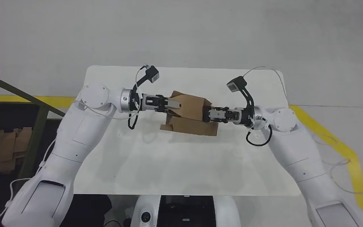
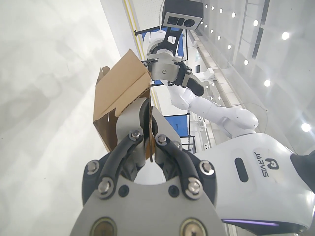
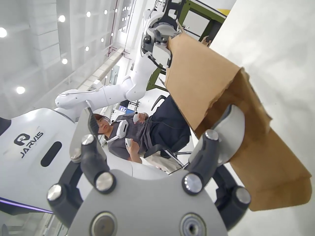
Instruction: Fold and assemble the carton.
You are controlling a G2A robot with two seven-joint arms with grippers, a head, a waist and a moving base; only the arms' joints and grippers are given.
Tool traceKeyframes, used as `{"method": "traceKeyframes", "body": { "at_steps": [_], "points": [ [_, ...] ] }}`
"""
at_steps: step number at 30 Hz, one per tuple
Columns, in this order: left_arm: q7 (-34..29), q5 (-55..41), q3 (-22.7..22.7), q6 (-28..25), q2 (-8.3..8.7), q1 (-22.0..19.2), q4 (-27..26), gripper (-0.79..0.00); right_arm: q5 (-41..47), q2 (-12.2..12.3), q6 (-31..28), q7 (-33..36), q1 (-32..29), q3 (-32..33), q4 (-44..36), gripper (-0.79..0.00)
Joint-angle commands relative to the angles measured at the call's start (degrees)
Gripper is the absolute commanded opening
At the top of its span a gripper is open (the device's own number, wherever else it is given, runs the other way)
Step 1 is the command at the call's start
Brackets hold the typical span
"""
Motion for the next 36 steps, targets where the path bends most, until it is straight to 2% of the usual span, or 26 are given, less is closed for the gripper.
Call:
{"method": "traceKeyframes", "body": {
  "at_steps": [1, 5, 10, 18, 27, 36],
  "points": [
    [0.1, -0.1, 0.1, 0.1, -0.02, 0.0, -0.1, -0.785, 0.7, -0.1, 0.0, 0.4, 0.2, -0.2, 0.4, -0.046],
    [0.1, -0.3, 0.3, 0.2, -0.06, 0.0, -0.3, -0.785, 3.1, -0.5, 0.7, 1.1, 0.5, -0.8, 1.9, -0.086],
    [0.1, -0.4, 0.4, 0.2, -0.1, -0.2, -0.4, -0.785, 6.1, -1.0, 0.6, 2.5, 1.0, -1.6, 4.1, -0.182],
    [0.2, -0.5, 0.6, 0.2, -0.13, -0.3, -0.4, -0.785, 6.6, -1.9, 0.4, 2.6, 2.2, -3.2, 5.4, -0.231],
    [-0.1, -0.3, 0.6, 0.2, -0.1, -0.4, 0.1, -0.785, 6.5, -2.5, 0.3, 2.0, 3.0, -3.8, 6.2, -0.394],
    [-0.3, -0.1, 1.0, 0.3, -0.16, -0.8, 0.2, -0.785, 3.8, -3.0, 1.1, 0.4, 3.7, -4.5, 6.8, -0.44]
  ]
}}
